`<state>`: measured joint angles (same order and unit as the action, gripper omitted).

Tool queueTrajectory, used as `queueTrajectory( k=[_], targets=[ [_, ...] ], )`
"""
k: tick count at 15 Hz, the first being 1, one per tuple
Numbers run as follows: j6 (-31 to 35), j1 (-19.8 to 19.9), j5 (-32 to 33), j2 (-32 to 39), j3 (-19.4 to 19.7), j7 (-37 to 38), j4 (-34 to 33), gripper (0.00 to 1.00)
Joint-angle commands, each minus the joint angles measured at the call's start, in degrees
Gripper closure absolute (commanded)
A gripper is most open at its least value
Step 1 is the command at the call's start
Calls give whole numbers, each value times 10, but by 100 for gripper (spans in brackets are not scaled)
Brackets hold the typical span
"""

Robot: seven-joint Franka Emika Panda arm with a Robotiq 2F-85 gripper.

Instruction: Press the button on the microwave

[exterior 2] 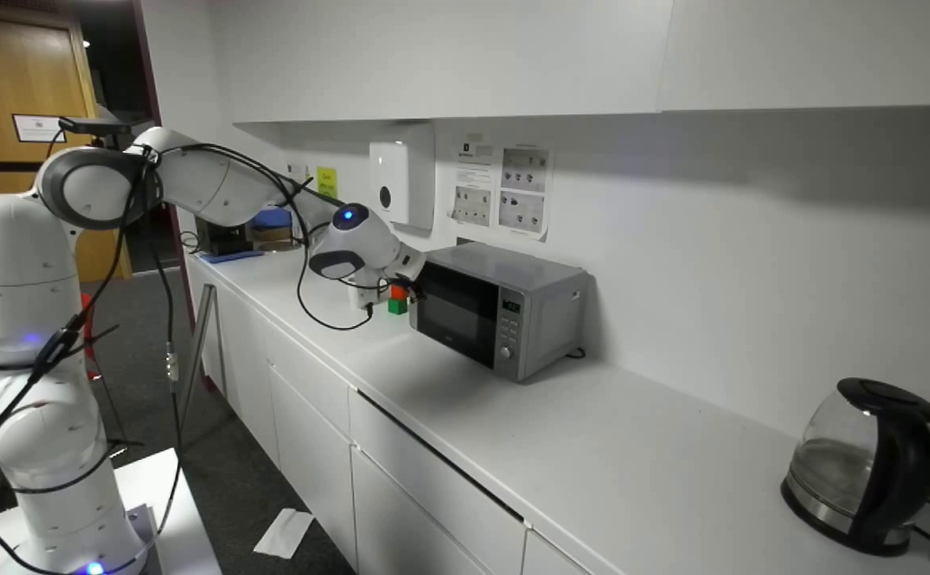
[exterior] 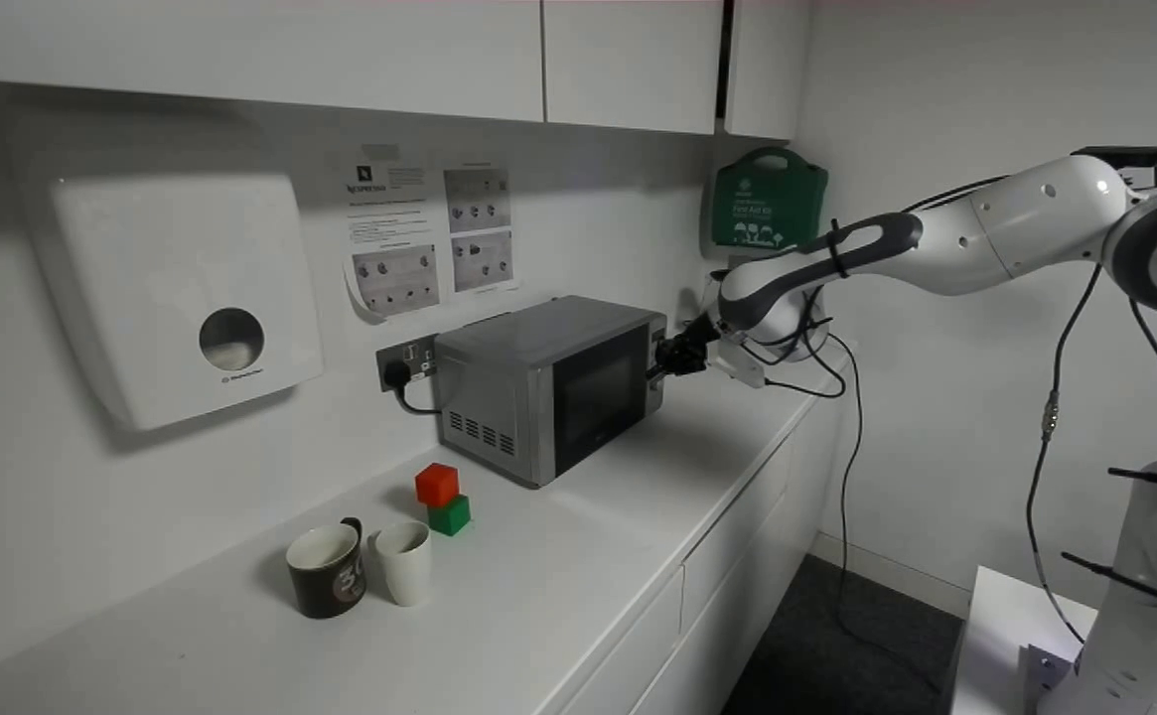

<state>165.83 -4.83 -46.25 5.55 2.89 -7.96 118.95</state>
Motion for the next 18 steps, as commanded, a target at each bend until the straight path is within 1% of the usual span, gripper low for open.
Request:
queueTrajectory(
  k=[1, 11, 15, 18],
  targets=[
    [4, 13, -16, 34, 4, -20, -41, 100],
    [3, 47, -18, 51, 16, -23, -43, 100],
    [1, 59, -16, 57, 17, -18, -62, 100],
    [-6, 65, -9, 67, 18, -11, -88, 100]
  ],
)
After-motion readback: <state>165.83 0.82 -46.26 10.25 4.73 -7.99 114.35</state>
